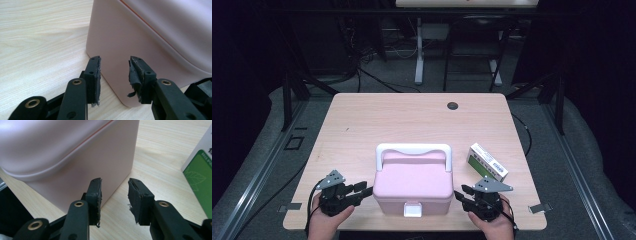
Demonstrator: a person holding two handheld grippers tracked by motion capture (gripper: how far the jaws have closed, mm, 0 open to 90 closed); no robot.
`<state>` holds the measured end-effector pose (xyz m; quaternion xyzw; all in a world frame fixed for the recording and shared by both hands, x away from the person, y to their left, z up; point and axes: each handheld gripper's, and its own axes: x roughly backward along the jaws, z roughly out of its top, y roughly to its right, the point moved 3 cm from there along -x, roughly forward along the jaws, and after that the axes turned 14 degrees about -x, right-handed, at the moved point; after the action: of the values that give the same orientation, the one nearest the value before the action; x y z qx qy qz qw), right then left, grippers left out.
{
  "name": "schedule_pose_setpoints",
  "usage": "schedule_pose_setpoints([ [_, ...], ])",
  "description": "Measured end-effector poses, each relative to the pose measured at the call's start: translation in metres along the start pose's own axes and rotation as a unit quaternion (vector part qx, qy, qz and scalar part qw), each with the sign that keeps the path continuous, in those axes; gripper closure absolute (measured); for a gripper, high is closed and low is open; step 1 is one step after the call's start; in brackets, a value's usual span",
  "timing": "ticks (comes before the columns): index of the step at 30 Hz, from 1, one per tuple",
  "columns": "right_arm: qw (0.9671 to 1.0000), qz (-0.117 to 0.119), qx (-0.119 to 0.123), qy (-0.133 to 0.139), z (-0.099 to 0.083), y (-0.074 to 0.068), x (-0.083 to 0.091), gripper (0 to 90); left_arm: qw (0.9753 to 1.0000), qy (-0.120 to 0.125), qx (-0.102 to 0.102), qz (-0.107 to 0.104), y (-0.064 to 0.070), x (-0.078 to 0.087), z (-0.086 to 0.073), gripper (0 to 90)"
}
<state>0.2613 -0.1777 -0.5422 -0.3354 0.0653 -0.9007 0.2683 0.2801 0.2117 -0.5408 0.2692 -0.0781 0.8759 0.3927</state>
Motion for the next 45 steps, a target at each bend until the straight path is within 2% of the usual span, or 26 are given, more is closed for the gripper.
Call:
schedule_pose_setpoints([
  [3,1.0000,-0.001,-0.002,0.003,0.001,0.000,0.003,62.0,1.0000,0.002,0.004,-0.002,-0.002,0.005,0.002,60.6],
  [8,0.9998,-0.020,-0.005,0.008,0.007,-0.002,0.010,61.4,0.9999,0.015,0.001,0.006,-0.006,0.020,0.011,59.8],
  [10,0.9997,-0.022,-0.008,0.008,0.009,-0.002,0.011,61.2,0.9999,0.015,0.000,0.006,-0.007,0.022,0.013,59.8],
  [12,0.9996,-0.023,-0.017,0.009,0.015,-0.001,0.018,61.1,1.0000,0.003,0.000,-0.005,-0.009,0.026,0.018,59.2],
  [14,0.9995,-0.023,-0.018,0.009,0.018,-0.001,0.021,60.7,0.9999,-0.005,-0.002,-0.010,-0.010,0.030,0.024,59.1],
  [18,0.9995,-0.006,-0.028,0.016,0.036,0.000,0.035,59.2,0.9999,-0.002,0.001,-0.012,-0.012,0.034,0.034,58.2],
  [20,0.9995,-0.004,-0.026,0.016,0.040,0.000,0.036,59.2,0.9999,0.001,0.003,-0.011,-0.013,0.035,0.040,58.2],
  [26,0.9998,0.002,-0.014,0.012,0.056,-0.002,0.037,59.2,0.9999,0.001,0.001,-0.014,-0.016,0.035,0.059,56.3],
  [32,0.9998,0.014,0.008,0.011,0.075,-0.010,0.035,57.9,0.9996,0.008,-0.011,-0.024,-0.014,0.032,0.083,53.4],
  [40,0.9995,0.023,0.012,0.020,0.091,-0.018,0.029,57.9,0.9994,0.001,-0.019,-0.028,-0.017,0.029,0.102,51.3],
  [45,0.9992,0.026,0.013,0.028,0.106,-0.020,0.027,57.9,0.9994,0.006,-0.019,-0.027,-0.019,0.026,0.113,50.6],
])
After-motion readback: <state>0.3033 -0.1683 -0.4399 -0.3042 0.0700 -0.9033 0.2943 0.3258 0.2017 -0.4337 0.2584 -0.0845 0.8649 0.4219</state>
